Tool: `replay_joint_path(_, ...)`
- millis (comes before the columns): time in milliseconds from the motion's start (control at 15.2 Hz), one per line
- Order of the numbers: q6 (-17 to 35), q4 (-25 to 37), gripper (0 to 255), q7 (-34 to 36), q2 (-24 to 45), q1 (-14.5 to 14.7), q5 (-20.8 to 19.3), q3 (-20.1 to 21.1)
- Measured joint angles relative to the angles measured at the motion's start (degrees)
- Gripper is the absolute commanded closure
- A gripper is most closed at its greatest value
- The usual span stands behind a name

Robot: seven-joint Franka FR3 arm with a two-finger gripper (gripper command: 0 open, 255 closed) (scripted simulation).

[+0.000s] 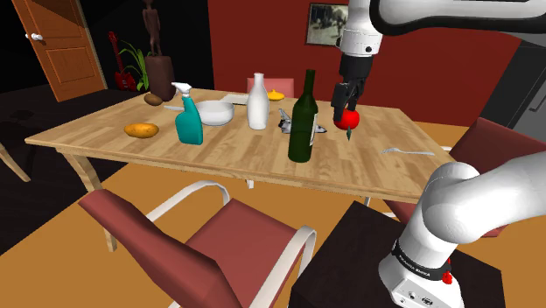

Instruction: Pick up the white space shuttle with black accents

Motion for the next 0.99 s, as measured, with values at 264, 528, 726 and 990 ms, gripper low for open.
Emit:
replay_joint_path(264,2.36,0.08,0,-3.93,2.0,-0.2,-1.45,-2.93)
replay_joint_path(528,7.53,0.31,0,-10.94,6.6,-0.29,-3.41,-8.0)
replay_joint_path(726,10.86,2.09,0,-16.55,11.1,-0.14,-4.26,-11.83)
replay_joint_path(990,15.58,5.23,0,-24.06,18.31,0.51,-4.12,-16.74)
